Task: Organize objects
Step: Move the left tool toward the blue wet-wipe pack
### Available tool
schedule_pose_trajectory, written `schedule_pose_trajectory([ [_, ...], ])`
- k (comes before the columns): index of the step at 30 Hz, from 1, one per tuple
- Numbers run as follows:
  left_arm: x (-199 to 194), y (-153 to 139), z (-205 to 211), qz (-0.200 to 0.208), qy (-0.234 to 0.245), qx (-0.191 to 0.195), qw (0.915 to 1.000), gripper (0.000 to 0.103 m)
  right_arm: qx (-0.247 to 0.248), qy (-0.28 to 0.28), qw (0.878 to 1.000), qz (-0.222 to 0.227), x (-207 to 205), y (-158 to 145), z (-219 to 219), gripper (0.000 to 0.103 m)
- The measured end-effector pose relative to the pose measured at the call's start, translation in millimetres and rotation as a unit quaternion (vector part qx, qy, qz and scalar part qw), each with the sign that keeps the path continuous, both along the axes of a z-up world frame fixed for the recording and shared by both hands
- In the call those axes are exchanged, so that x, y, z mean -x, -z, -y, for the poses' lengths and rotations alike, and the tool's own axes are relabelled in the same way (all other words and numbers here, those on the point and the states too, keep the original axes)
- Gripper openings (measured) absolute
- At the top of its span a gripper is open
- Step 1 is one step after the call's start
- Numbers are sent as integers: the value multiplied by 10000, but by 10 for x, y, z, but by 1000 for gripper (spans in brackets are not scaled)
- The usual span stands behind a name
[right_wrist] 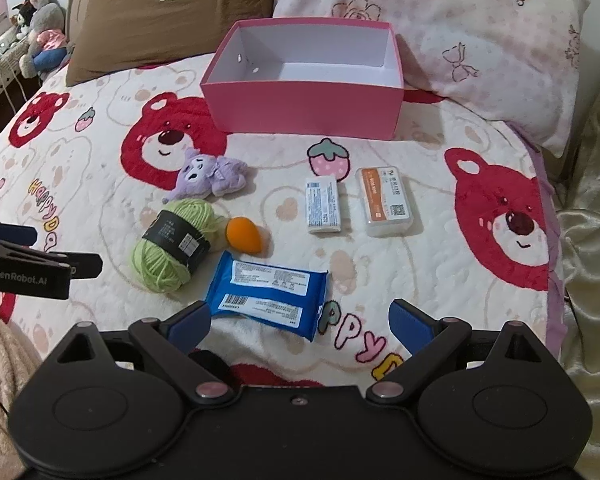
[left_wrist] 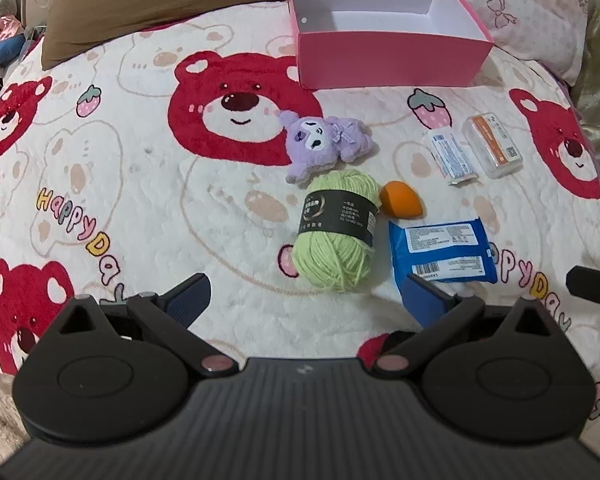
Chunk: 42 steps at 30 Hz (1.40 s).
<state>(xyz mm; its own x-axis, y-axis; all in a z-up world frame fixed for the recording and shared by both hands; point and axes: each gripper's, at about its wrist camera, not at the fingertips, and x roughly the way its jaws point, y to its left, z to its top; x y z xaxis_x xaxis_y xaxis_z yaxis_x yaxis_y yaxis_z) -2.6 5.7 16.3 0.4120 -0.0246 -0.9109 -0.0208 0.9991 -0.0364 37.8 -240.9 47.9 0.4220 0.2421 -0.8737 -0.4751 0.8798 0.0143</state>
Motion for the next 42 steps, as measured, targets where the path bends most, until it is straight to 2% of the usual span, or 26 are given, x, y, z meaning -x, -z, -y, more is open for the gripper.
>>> schedule_pose_trajectory([
  [15, 55, -122, -65, 104, -52, 9, 9999, 103, 153, -255, 9995, 63, 142, -92, -47, 98],
  [22, 101, -207, -54, 231, 41, -214, 9995, 103, 168, -343, 9992, 86, 175, -113, -71, 98],
  [30, 114, -179, -68, 205, -9, -243, 9995, 103, 242, -310, 9992, 117, 174, -98, -76, 98],
  [34, 133, -192, -97, 293, 7, -333, 9990, 103, 55, -402, 9992, 4, 152, -68, -54, 98],
  [37, 147, -170, -113, 338, 109, -83, 9993, 103, -163, -564, 9983, -24, 137, -29, -45, 98],
  [42, 111, -86, -13, 524, 209, -31, 9984, 103, -901, -875, 9921, 26, 120, 21, 5, 98],
])
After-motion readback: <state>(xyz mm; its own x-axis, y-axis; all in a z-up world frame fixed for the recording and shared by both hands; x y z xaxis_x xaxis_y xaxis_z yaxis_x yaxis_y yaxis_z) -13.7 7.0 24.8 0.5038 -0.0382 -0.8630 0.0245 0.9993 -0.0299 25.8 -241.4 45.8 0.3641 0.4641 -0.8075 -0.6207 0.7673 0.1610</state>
